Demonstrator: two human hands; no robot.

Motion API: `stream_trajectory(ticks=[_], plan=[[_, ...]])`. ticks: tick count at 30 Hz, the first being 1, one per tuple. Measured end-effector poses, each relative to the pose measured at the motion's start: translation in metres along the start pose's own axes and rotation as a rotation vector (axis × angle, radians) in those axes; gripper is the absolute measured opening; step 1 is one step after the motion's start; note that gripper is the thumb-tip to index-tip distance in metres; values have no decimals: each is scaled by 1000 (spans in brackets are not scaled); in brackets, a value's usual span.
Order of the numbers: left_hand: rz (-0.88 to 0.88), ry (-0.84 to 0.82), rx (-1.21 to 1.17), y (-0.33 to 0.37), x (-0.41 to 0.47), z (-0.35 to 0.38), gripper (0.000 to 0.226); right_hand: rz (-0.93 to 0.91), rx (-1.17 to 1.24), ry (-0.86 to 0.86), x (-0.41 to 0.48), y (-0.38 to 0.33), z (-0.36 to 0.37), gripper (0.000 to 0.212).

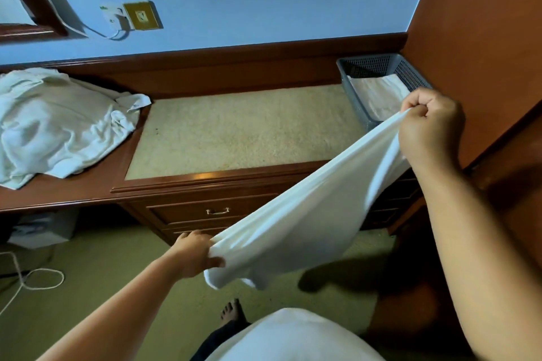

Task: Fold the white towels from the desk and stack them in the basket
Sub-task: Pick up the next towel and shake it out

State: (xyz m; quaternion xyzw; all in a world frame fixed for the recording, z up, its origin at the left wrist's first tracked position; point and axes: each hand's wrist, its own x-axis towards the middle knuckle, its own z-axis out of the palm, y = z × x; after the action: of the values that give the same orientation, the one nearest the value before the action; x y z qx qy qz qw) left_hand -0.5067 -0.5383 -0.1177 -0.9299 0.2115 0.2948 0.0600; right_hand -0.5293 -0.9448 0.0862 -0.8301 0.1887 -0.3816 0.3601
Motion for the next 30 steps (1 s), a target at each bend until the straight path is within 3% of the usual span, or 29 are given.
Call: stream_trajectory(ticks=[5,10,13,16,21,23,26,30], plan=[[-280,269,-199,-50,-18,6,27,125,-16,-5,-7,28,-3,30],[-498,479,-153,-81,-26,0,23,115,11,-64,-28,30,3,24],[-368,671,-322,-59,-21,-30,19,-35,55,-278,-44,22,18,19],[-93,837,-440,-4,-28,-77,27,-182,70,-724,-70,10,35,24],[354,956,-492,84,-61,-142,9,-95,117,-1088,-113,-16,52,34],[462,971,-480,102,-75,-156,7,-110,100,-1133,-119,-25,53,57],[561,1000,-418,102,-80,-165,6,-220,34,-1009,-119,-24,52,20],[416,918,-30,66,-49,-152,21,-317,-30,-761,-107,-17,39,25]])
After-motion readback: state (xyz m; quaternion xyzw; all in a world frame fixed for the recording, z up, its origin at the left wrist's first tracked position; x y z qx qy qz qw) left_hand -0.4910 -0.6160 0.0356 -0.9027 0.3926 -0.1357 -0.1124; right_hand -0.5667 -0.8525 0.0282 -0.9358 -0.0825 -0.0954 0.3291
